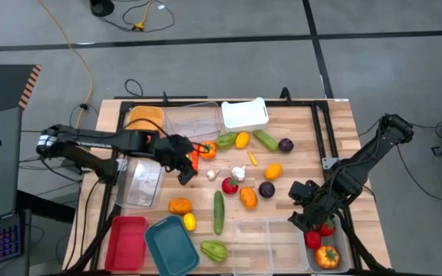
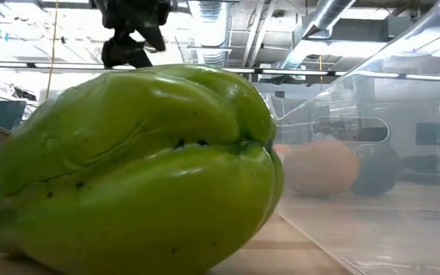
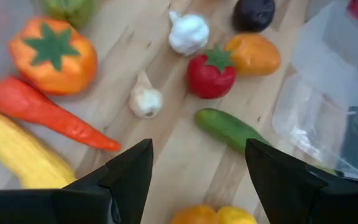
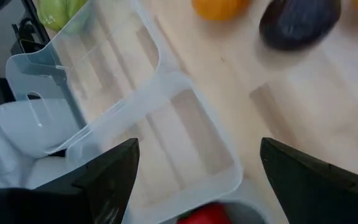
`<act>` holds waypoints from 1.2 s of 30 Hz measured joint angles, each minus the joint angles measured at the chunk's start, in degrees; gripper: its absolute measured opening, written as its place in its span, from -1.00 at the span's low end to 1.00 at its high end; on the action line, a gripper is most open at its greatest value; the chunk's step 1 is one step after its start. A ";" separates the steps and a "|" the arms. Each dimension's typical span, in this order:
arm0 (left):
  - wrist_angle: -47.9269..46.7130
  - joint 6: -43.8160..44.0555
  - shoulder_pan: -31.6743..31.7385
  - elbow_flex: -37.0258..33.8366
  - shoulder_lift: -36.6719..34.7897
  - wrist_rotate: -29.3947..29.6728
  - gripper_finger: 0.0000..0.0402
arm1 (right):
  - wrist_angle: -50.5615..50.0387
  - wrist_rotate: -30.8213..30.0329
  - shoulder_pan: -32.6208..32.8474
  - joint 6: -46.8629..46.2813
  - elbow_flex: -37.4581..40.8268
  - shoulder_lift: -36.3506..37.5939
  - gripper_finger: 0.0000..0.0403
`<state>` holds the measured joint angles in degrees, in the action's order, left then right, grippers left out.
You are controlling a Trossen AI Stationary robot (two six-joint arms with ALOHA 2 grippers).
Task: Sort produce into baskets
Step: Put the orange carrot into the yellow bin
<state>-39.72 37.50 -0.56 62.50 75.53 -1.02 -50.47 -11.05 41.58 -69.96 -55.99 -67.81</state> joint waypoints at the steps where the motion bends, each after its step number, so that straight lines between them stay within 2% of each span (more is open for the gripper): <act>1: -0.60 0.72 -0.37 -0.04 1.39 0.04 0.21 | 0.00 -0.90 -0.20 1.30 0.00 0.01 0.79; 9: -1.02 4.54 -0.94 -0.08 13.55 0.28 0.21 | 0.13 -6.97 -3.30 8.15 -0.04 0.00 0.79; 17: -0.93 5.32 1.19 -0.09 22.99 0.71 0.21 | 0.06 -7.15 -6.36 13.40 -0.04 0.00 0.79; 28: -1.86 6.67 3.88 -0.09 24.91 10.93 0.21 | 0.02 -7.13 -7.63 13.49 -0.02 0.00 0.79; 36: -1.71 8.81 4.48 -0.09 24.91 13.94 0.21 | 0.02 -7.13 -7.50 13.49 -0.02 0.00 0.79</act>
<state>-41.43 46.31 3.92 62.41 100.44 12.93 -50.45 -18.17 34.09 -56.47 -56.01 -67.81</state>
